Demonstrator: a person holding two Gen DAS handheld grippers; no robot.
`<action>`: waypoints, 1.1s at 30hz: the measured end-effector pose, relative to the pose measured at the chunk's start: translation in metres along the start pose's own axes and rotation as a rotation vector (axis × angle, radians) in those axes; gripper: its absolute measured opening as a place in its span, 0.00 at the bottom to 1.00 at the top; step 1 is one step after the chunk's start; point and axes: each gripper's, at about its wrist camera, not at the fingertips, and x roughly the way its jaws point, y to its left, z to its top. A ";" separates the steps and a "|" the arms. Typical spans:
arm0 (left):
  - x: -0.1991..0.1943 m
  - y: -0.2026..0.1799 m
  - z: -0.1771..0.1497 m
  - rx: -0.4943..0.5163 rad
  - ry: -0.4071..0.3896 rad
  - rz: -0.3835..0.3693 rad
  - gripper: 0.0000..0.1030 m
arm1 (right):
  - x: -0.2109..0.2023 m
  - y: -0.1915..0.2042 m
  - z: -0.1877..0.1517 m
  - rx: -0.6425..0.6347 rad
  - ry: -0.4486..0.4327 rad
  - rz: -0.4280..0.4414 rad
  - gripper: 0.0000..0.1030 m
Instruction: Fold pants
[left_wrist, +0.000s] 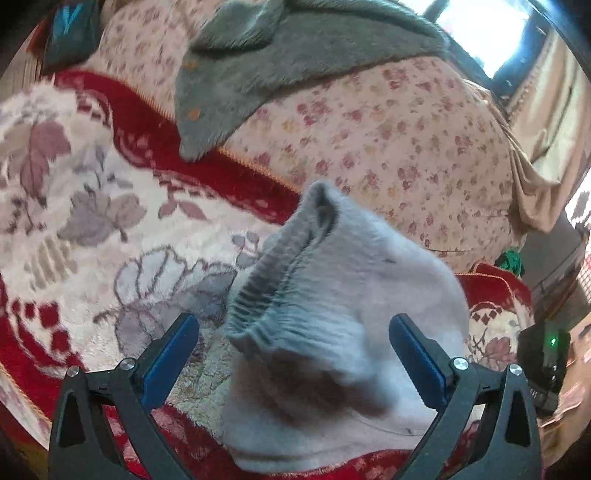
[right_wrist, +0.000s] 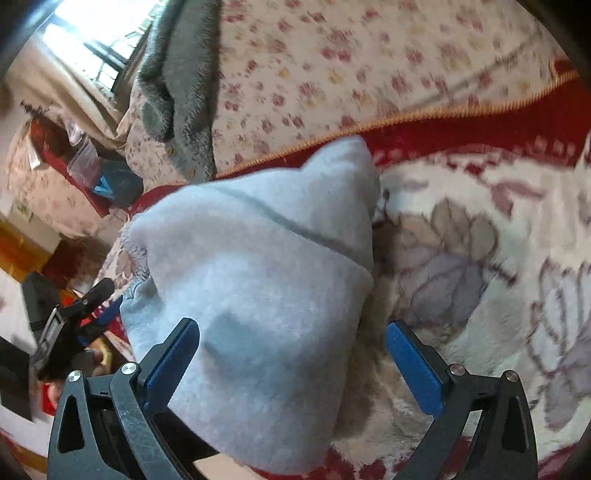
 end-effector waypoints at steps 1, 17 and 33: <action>0.004 0.004 -0.002 -0.013 0.015 -0.013 1.00 | 0.007 -0.003 0.000 0.010 0.017 0.028 1.00; 0.062 0.004 -0.027 0.017 0.164 -0.121 0.99 | 0.060 -0.015 0.010 0.095 0.125 0.258 1.00; 0.023 -0.082 -0.021 0.084 0.050 -0.155 0.64 | -0.014 -0.003 0.027 0.017 0.016 0.247 0.82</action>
